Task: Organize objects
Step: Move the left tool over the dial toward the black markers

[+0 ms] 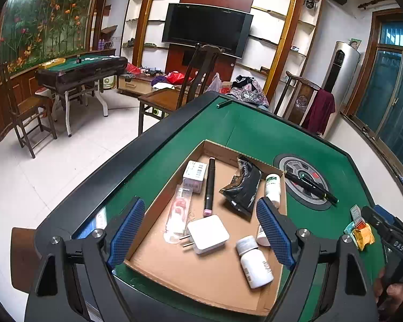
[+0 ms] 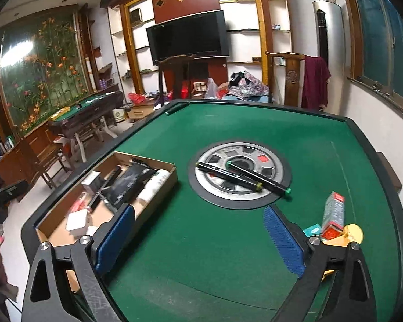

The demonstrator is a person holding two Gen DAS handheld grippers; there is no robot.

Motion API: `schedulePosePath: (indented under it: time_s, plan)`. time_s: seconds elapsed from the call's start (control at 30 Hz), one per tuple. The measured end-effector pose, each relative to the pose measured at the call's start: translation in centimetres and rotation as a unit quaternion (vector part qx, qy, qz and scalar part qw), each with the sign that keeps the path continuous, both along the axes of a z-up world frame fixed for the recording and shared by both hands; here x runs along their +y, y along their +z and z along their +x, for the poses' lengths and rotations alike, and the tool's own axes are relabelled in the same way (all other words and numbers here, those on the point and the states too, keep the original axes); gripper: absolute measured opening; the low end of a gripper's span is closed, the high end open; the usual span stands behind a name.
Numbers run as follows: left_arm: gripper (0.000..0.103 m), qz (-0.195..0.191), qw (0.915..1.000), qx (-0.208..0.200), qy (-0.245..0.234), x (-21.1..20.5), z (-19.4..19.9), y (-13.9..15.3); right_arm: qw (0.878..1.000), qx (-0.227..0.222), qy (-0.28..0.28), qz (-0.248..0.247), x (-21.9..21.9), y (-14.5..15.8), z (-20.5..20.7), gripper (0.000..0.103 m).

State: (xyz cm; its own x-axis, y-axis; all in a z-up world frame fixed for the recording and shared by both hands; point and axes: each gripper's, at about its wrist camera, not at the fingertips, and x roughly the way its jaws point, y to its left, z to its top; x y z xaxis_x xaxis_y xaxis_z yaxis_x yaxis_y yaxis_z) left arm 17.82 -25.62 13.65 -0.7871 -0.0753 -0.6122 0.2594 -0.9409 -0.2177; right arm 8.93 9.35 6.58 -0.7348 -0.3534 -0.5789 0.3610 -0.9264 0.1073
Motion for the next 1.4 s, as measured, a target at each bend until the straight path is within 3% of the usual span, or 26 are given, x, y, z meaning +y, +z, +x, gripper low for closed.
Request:
schedulePosePath:
  time_s: [0.1, 0.27, 0.43, 0.67, 0.8, 0.97, 1.2, 1.4]
  plan:
    - [0.085, 0.013, 0.9998, -0.010, 0.007, -0.7, -0.2, -1.2, 1.000, 0.012, 0.013, -0.008, -1.1, 0.1, 1.0, 0.100]
    - [0.085, 0.037, 0.9989, -0.026, 0.015, -1.7, -0.7, -2.9, 0.996, -0.033, 0.065, 0.042, -5.6, -3.1, 1.1, 0.101]
    - [0.085, 0.045, 0.9983, -0.015, 0.033, -3.2, -0.7, -2.8, 0.996, -0.011, 0.084, 0.021, -7.3, -0.9, 1.1, 0.102]
    - [0.085, 0.057, 0.9974, -0.017, 0.042, -3.7, -1.5, -3.4, 0.995, -0.028, 0.088, 0.028, -8.2, -1.9, 0.1, 0.102]
    - [0.085, 0.063, 0.9976, -0.014, 0.022, -2.6, -2.7, -3.0, 0.998, -0.027, 0.061, 0.022, -5.7, -1.7, -1.2, 0.102]
    - [0.085, 0.045, 0.9963, -0.023, -0.069, 3.5, -6.5, -2.6, 0.999, -0.035, -0.026, 0.027, 1.5, -1.9, -4.5, 0.102]
    - [0.085, 0.015, 0.9799, -0.058, -0.190, 14.0, -12.4, -3.7, 0.983, -0.069, -0.168, -0.020, 13.3, -3.1, -7.2, 0.102]
    - [0.085, 0.000, 0.9704, -0.071, -0.231, 20.5, -16.6, -4.4, 0.972, -0.076, -0.208, -0.079, 17.9, -3.6, -9.7, 0.102]
